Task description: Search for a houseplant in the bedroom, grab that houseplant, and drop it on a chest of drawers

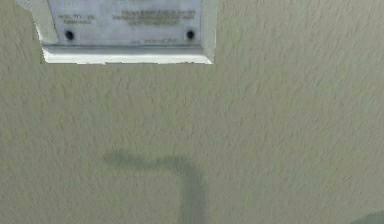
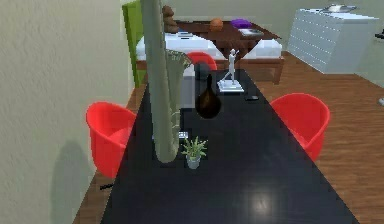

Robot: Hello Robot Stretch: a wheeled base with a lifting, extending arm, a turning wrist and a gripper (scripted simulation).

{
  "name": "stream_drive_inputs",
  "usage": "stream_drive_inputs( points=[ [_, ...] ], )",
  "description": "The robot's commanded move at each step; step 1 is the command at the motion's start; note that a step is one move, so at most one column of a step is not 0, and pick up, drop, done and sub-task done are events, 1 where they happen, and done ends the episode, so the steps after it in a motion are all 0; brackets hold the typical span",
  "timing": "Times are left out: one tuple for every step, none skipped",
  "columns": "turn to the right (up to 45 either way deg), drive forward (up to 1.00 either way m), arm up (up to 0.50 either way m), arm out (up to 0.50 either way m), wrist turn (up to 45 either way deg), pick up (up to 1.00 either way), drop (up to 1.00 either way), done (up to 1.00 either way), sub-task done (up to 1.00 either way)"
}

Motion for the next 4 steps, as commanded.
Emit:
stream_drive_inputs(
  points=[
    [0.0, 0.00, 0.26, 0.00, 0.0, 0.00, 0.00, 0.00, 0.00],
    [0.0, 0.00, 0.00, 0.40, 0.0, 0.00, 0.00, 0.00, 0.00],
    [0.0, 0.00, 0.00, 0.00, 45.0, 0.00, 0.00, 0.00, 0.00],
    [0.0, 0.00, 0.00, 0.00, 45.0, 0.00, 0.00, 0.00, 0.00]
  ],
)
